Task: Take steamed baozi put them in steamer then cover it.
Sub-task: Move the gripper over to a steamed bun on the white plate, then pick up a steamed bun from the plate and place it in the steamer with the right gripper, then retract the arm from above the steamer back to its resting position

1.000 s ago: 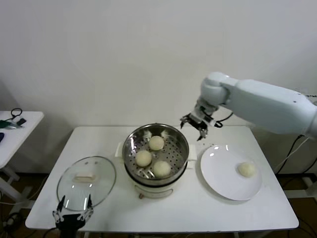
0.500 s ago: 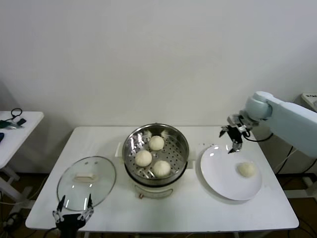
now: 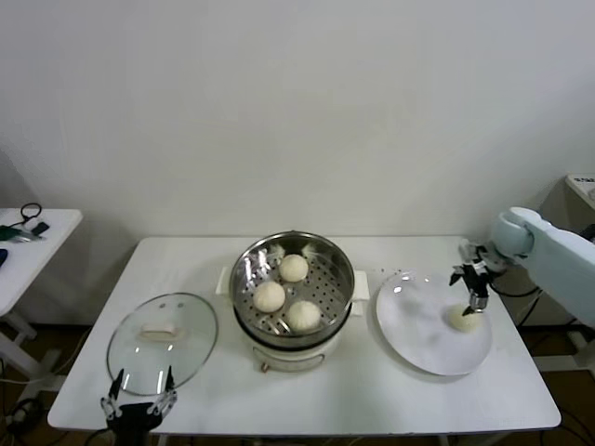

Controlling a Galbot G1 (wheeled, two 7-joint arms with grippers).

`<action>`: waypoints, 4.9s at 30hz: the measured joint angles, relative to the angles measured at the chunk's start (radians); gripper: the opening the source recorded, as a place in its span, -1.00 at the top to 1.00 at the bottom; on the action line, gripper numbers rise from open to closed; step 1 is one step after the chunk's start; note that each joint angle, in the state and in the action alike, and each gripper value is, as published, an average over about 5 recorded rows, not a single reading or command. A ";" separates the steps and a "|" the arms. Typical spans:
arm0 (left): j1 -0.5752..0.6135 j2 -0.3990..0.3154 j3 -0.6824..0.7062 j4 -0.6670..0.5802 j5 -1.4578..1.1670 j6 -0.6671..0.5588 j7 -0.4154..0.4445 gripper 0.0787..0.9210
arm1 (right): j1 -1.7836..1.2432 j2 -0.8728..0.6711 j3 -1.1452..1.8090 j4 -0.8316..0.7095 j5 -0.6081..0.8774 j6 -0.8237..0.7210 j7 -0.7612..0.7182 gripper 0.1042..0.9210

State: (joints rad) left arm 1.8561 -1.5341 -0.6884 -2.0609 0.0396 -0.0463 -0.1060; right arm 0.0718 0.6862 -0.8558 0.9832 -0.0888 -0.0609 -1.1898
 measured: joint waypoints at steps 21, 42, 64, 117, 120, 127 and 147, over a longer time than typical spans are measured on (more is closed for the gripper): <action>-0.007 0.000 -0.005 0.015 -0.003 0.002 -0.001 -0.77 | -0.072 0.054 0.044 -0.098 -0.072 0.011 -0.022 -0.75; 0.001 -0.007 0.000 0.008 0.008 0.001 -0.006 -0.77 | -0.032 0.084 0.008 -0.135 -0.047 0.032 -0.033 -0.39; -0.025 -0.017 0.048 -0.019 0.025 0.012 -0.004 -0.77 | 0.413 0.209 -0.351 -0.030 0.399 -0.103 0.032 -0.39; -0.035 0.000 0.050 -0.019 0.003 0.004 0.020 -0.77 | 0.583 0.508 -0.772 0.240 0.835 -0.353 0.280 -0.40; -0.038 0.000 0.051 -0.017 0.003 0.005 0.019 -0.77 | 0.578 0.510 -0.766 0.234 0.829 -0.351 0.275 -0.47; -0.042 -0.002 0.053 -0.016 0.006 0.007 0.018 -0.77 | 0.577 0.503 -0.745 0.229 0.827 -0.349 0.262 -0.75; -0.062 -0.007 0.047 -0.011 0.046 0.011 0.005 -0.77 | 0.640 0.316 -0.671 0.357 0.921 -0.238 0.327 -0.76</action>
State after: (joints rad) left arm 1.7941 -1.5413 -0.6419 -2.0716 0.0860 -0.0357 -0.1013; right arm 0.7120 1.0026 -1.5265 1.3403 0.8325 -0.2992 -0.8624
